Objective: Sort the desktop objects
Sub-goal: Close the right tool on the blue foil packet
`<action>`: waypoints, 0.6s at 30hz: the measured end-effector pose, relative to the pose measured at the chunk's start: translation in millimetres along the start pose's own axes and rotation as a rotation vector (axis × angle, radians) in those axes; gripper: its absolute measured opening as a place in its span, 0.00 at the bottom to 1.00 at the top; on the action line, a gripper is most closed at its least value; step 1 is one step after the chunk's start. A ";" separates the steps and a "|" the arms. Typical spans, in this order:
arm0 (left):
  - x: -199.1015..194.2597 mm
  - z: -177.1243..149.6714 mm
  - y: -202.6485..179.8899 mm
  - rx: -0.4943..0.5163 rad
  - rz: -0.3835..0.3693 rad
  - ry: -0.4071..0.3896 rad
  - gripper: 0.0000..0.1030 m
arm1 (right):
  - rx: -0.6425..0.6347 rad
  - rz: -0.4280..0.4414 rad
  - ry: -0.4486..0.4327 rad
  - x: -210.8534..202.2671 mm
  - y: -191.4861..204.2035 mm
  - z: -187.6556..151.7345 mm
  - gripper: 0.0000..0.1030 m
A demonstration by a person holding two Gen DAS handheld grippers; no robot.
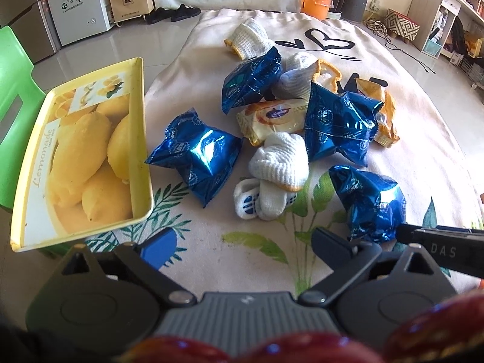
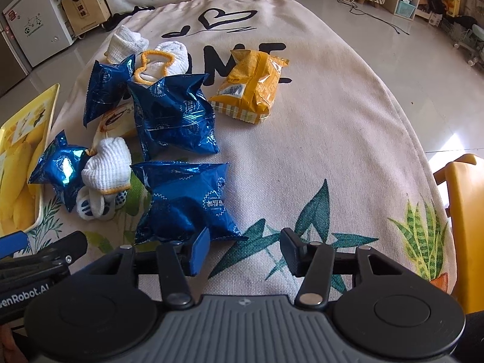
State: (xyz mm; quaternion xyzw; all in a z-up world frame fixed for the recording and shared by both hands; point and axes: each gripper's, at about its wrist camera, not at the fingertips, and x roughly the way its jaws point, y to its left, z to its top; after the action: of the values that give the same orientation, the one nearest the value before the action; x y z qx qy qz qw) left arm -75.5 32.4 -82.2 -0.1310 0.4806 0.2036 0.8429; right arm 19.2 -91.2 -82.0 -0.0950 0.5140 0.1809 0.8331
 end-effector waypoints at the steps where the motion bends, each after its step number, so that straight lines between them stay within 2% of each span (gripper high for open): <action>1: 0.3 0.2 -0.2 0.000 0.001 0.001 1.00 | 0.004 -0.001 0.002 0.2 -0.1 0.2 0.53; 5: 3.9 0.0 -0.9 -0.003 0.016 0.017 1.00 | 0.013 -0.015 0.013 2.1 -1.1 0.2 0.70; 15: 7.9 5.9 21.9 -0.129 0.041 0.015 1.00 | 0.082 0.037 0.036 5.1 -10.8 -0.6 0.70; 18: 7.6 8.3 30.0 -0.175 0.032 0.007 1.00 | 0.104 0.079 0.029 3.8 -12.2 0.0 0.70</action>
State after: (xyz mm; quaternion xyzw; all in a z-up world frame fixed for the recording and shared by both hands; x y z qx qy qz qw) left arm -79.8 64.0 -85.4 -0.1971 0.4658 0.2577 0.8233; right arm 25.6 -101.6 -85.7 -0.0341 0.5380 0.1852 0.8217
